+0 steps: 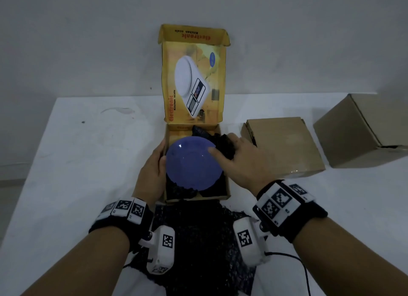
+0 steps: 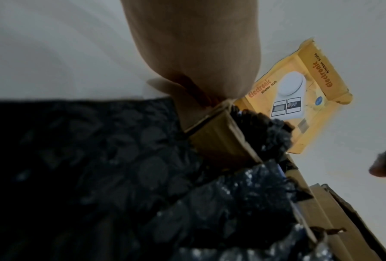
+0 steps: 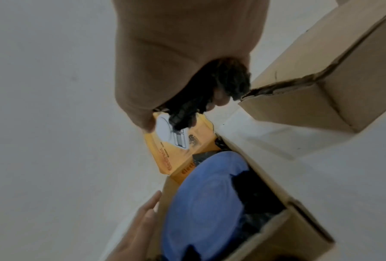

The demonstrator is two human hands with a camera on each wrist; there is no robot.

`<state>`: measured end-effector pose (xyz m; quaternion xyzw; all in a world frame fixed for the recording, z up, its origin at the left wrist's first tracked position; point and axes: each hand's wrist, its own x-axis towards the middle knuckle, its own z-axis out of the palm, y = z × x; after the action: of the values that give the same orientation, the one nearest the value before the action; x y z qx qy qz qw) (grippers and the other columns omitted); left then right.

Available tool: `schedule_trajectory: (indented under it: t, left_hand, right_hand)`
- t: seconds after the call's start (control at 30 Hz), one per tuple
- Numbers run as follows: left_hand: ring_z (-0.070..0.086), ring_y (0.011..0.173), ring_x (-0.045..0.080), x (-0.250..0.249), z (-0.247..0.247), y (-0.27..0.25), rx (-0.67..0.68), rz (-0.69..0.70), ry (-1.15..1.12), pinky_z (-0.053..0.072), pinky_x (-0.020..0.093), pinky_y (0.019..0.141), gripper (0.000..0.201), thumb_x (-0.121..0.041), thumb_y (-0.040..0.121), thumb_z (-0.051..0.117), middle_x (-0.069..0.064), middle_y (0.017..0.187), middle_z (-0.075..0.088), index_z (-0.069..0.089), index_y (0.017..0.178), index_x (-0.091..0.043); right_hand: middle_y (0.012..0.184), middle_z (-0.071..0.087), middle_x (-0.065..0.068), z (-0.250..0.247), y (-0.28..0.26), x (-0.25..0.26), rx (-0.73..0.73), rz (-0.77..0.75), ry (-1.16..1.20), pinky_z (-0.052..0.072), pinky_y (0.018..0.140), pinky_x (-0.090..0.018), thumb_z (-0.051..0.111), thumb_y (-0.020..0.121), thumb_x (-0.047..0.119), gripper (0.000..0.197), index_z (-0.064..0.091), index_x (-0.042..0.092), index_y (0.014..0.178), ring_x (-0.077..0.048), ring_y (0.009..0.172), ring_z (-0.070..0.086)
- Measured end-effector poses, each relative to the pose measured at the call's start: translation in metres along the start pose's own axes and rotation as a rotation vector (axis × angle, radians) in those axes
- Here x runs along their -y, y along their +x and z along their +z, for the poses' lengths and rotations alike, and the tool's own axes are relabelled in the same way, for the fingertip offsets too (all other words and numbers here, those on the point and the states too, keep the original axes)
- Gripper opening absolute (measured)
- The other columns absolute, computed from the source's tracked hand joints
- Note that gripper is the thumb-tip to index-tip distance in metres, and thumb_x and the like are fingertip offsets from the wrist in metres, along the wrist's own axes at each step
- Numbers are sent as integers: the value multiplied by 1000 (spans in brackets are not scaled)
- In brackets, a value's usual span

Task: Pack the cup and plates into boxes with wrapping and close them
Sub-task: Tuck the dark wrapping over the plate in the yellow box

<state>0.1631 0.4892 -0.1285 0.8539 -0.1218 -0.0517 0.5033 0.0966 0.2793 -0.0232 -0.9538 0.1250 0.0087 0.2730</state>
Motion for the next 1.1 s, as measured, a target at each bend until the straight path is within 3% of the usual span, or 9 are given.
schedule_trajectory:
  t: [0.1,0.27,0.4,0.57,0.67,0.77,0.83,0.97,1.1]
  left_hand:
    - [43,130,17,1,0,0,0,9,-7,29,20,101,44,-21,103,34,0,146,42,33,147,-19]
    - [42,131,16,-1,0,-1,2,4,-29,28,18,101,44,-21,102,34,0,147,42,33,147,-18]
    - [41,133,19,-1,0,-1,2,-6,-24,29,19,102,45,-22,102,35,1,148,41,32,147,-18]
    - [41,133,19,0,1,0,-1,5,-19,28,20,103,44,-22,102,35,1,148,40,32,147,-20]
    - [41,132,16,0,0,-1,-5,26,-5,28,18,102,45,-25,103,34,0,148,40,31,147,-21]
    - [44,130,18,0,0,1,-2,21,6,32,20,100,45,-21,102,35,0,146,42,31,147,-20]
    - [48,126,21,0,0,4,-6,-18,16,36,24,97,47,-18,100,40,2,144,46,32,146,-20]
    - [49,124,27,1,1,8,15,-40,-11,43,42,101,61,-10,90,56,8,139,49,32,145,-18]
    - [47,127,27,3,2,9,17,-31,-4,41,46,103,65,-3,87,56,9,142,46,32,145,-15]
  right_hand:
    - [73,57,-9,-3,5,10,60,76,78,50,67,-40,29,86,73,58,50,21,67,-28,70,58]
    - [81,59,5,10,12,7,42,33,259,52,70,-37,54,94,23,13,57,18,105,-21,80,60]
    - [73,50,0,24,2,11,0,-49,170,34,53,-31,47,96,35,16,42,21,100,-23,64,50]
    - [100,40,-13,46,-20,17,180,-251,227,33,72,-33,38,84,9,25,38,10,109,-22,80,38]
    - [119,58,-14,47,-23,13,285,-354,-72,48,80,-37,41,90,0,37,52,10,124,-29,96,56]
    - [73,68,1,44,-25,7,207,-502,-236,50,47,-29,64,67,-2,28,74,20,81,-27,77,62]
    - [61,63,5,43,-22,3,168,-582,-307,47,45,-26,79,54,-3,32,75,24,71,-25,70,57]
    - [89,60,-5,30,-16,12,399,-495,-331,42,74,-32,61,88,21,22,72,29,105,-27,94,50]
    - [105,56,-7,34,-9,19,407,-432,-456,30,82,-34,60,87,29,25,60,24,111,-26,106,44]
